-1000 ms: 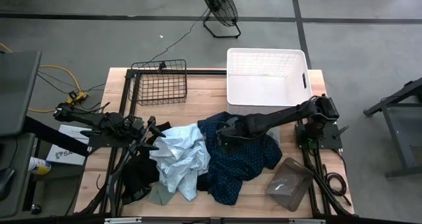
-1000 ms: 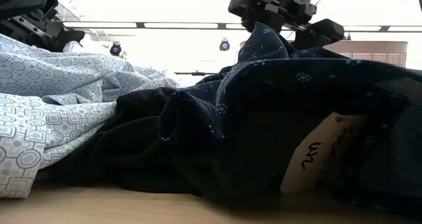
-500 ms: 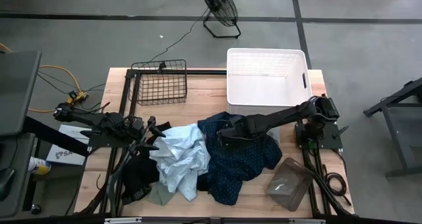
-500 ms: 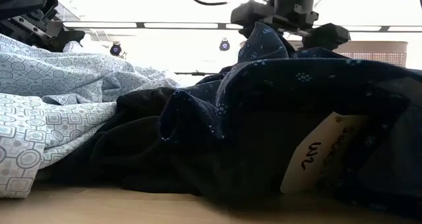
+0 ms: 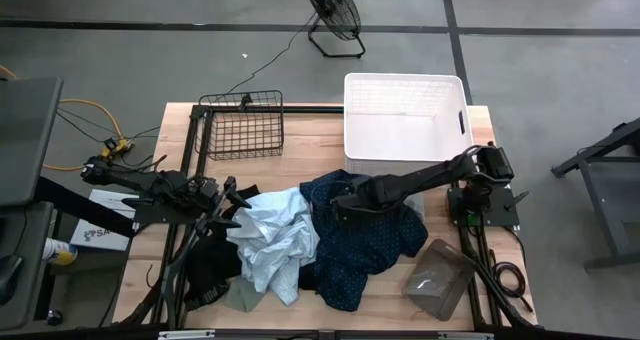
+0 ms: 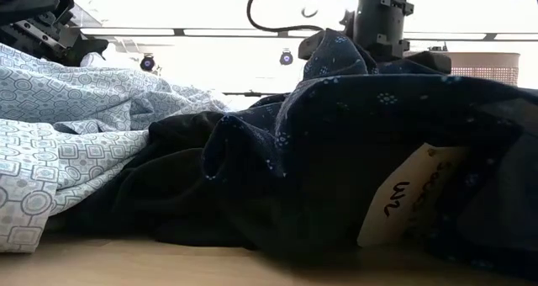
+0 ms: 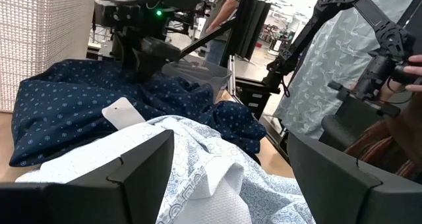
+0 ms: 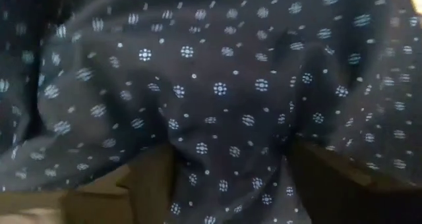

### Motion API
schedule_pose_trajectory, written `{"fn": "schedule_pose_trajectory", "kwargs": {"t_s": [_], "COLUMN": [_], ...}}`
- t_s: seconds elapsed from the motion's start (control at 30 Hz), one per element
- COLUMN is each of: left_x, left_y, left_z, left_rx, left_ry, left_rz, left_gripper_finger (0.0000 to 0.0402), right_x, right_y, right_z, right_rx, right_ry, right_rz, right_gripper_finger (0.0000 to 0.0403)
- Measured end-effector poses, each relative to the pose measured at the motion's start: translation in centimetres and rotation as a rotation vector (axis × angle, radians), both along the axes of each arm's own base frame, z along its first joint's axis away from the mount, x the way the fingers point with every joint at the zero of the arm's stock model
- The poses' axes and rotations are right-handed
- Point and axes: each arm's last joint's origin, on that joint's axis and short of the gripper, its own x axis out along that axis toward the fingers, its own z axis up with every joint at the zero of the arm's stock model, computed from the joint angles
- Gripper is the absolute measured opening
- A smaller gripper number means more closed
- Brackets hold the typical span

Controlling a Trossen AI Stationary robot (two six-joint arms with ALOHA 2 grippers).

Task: Pick & Place Cloths
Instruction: Put the dark blue patterned shirt into the white bin

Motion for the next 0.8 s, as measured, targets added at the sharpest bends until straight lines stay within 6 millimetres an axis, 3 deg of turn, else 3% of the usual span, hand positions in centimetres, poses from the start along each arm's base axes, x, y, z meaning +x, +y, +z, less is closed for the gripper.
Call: {"fn": "schedule_pose_trajectory", "kwargs": {"t_s": [0.27, 0.43, 0.8], "left_x": [0.0, 0.0, 0.0], "left_y": [0.0, 0.0, 0.0], "left_z": [0.0, 0.0, 0.0], "left_rx": [0.000, 0.000, 0.000], "left_ry": [0.000, 0.000, 0.000], "left_rz": [0.000, 0.000, 0.001], "left_gripper_finger": [0.0289, 0.0289, 0.0289], "right_x": [0.1, -0.2, -2.5], "right_y": [0.2, 0.4, 0.5], "right_z": [-0.2, 1.4, 9.1], "right_rx": [0.047, 0.066, 0.017], "right_ry": [-0.009, -0.064, -0.329], "right_rz": [0.059, 0.093, 0.158], "right_gripper_finger": [0.0121, 0.0018, 0.0006]}}
